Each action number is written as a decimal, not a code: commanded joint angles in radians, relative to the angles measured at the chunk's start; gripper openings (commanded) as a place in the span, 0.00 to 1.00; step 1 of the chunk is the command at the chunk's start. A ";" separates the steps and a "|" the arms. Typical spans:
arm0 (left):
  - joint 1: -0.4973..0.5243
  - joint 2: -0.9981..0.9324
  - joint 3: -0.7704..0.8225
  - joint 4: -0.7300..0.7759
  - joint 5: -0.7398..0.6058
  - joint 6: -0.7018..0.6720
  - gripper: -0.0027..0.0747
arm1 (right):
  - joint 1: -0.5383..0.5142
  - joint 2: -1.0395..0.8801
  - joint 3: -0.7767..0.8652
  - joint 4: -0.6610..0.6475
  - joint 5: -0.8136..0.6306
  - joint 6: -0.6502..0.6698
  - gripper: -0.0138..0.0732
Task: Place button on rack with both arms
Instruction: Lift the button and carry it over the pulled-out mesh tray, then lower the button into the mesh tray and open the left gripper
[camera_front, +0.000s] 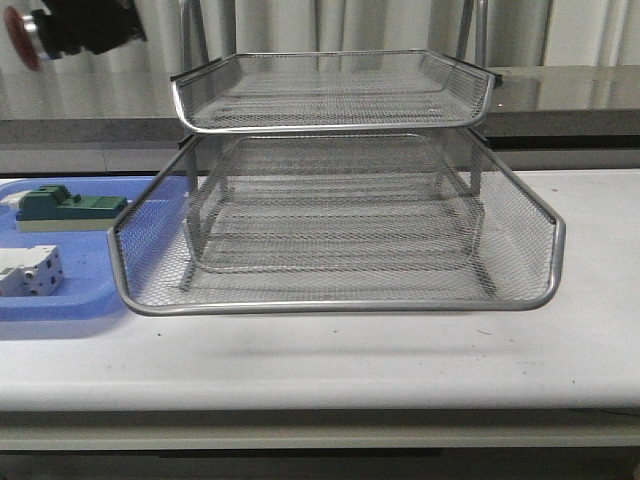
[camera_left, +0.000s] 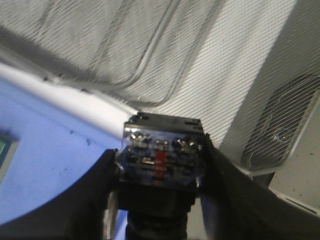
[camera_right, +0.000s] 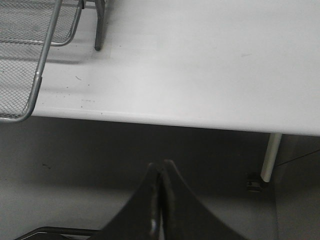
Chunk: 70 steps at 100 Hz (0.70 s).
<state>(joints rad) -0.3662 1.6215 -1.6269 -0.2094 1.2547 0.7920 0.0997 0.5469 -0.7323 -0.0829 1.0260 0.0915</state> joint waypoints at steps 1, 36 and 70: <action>-0.063 -0.022 -0.023 -0.062 0.027 -0.016 0.10 | -0.003 0.003 -0.034 -0.014 -0.053 -0.005 0.08; -0.265 0.109 -0.025 -0.066 -0.168 -0.016 0.10 | -0.003 0.003 -0.034 -0.014 -0.053 -0.005 0.08; -0.315 0.198 -0.027 -0.064 -0.327 -0.039 0.18 | -0.003 0.003 -0.034 -0.014 -0.053 -0.005 0.08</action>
<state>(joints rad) -0.6723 1.8593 -1.6254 -0.2477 0.9721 0.7697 0.0997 0.5469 -0.7323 -0.0829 1.0260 0.0915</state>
